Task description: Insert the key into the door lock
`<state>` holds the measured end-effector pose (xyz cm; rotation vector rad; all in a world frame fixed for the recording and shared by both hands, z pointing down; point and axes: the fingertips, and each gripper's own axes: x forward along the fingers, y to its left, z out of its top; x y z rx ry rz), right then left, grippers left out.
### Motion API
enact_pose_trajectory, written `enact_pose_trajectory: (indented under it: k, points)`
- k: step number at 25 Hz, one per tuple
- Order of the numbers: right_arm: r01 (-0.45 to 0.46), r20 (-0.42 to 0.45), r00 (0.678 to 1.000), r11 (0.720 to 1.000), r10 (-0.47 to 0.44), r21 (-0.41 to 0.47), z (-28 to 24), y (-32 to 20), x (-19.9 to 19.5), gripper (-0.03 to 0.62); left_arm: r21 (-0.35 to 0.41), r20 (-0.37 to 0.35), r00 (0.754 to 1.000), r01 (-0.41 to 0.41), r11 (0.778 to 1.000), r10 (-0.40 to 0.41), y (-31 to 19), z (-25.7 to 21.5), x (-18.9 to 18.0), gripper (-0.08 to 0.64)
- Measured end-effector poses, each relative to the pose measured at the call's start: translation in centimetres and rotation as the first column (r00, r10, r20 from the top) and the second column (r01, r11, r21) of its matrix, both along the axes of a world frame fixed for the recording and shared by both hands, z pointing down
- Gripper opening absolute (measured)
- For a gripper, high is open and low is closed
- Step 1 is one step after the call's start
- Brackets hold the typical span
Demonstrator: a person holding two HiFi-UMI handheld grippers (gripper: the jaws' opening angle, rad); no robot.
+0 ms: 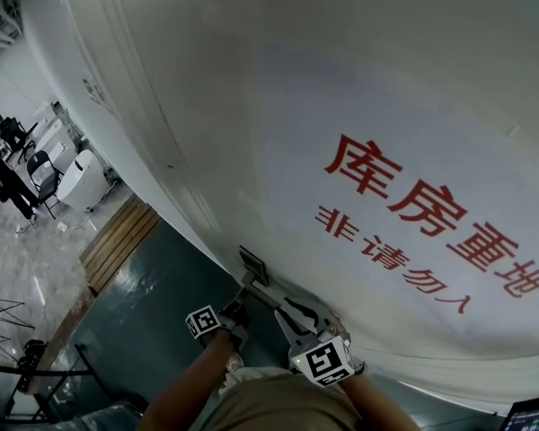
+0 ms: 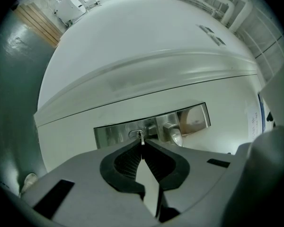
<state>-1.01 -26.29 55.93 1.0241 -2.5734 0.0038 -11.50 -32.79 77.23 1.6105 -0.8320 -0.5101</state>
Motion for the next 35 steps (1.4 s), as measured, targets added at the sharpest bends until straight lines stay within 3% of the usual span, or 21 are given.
enact_pose_trajectory:
  k: [35]
  points:
    - [-0.017, -0.007, 1.0, 1.0, 0.017, -0.007, 0.38, -0.25, 0.37, 0.097, -0.036, -0.054, 0.998, 0.025, 0.999, -0.027, -0.4, 0.41, 0.33, 0.031]
